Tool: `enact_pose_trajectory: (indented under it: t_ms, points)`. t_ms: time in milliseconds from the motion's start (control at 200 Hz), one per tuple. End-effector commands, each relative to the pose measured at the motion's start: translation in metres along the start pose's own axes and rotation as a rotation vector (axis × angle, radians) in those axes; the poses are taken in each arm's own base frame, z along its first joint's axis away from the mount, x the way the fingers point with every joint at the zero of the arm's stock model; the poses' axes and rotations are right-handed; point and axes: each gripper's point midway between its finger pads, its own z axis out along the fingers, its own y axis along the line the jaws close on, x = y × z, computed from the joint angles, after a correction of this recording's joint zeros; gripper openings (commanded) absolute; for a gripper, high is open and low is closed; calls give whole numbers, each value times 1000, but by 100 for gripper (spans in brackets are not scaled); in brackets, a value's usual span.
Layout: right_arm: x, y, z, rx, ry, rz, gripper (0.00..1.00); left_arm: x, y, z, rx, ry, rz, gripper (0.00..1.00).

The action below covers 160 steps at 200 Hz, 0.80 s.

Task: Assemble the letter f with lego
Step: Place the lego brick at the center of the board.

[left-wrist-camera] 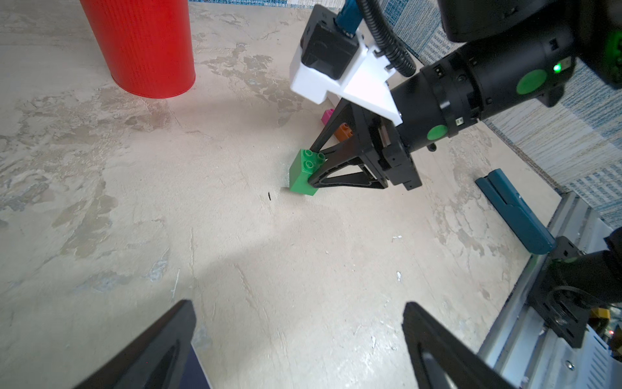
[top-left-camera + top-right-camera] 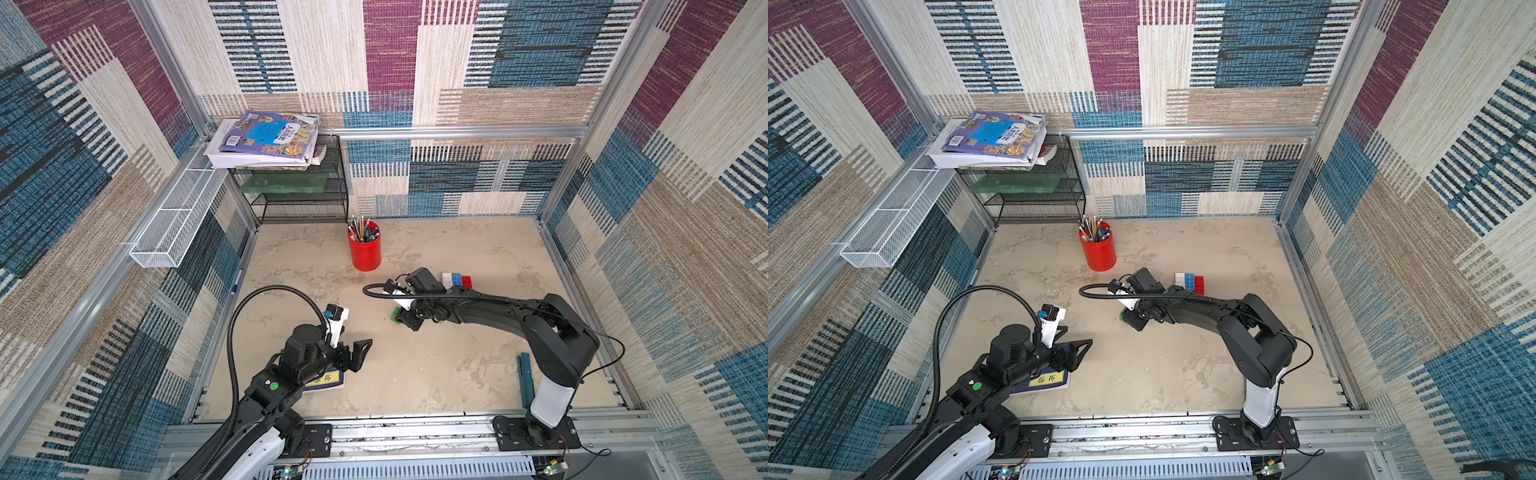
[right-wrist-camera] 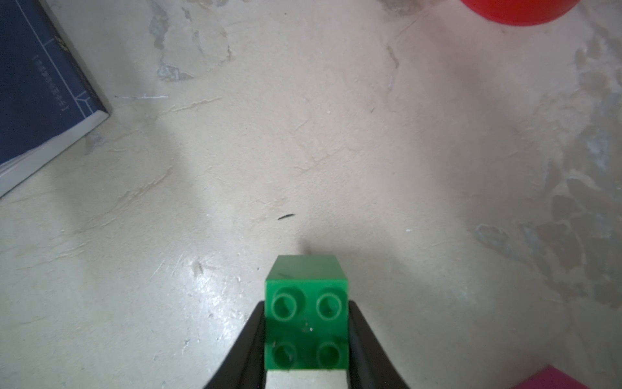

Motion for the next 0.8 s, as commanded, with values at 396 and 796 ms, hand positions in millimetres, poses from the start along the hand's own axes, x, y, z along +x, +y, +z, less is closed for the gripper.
enact_pose_trajectory:
  t_ms: [396, 796]
  points:
    - [2, -2, 14, 31, 40, -37, 41, 2, -1, 0, 11, 4, -21, 99]
    - [-12, -3, 1, 18, -1, -26, 51, 2, 0, 0, 3, 6, -24, 99]
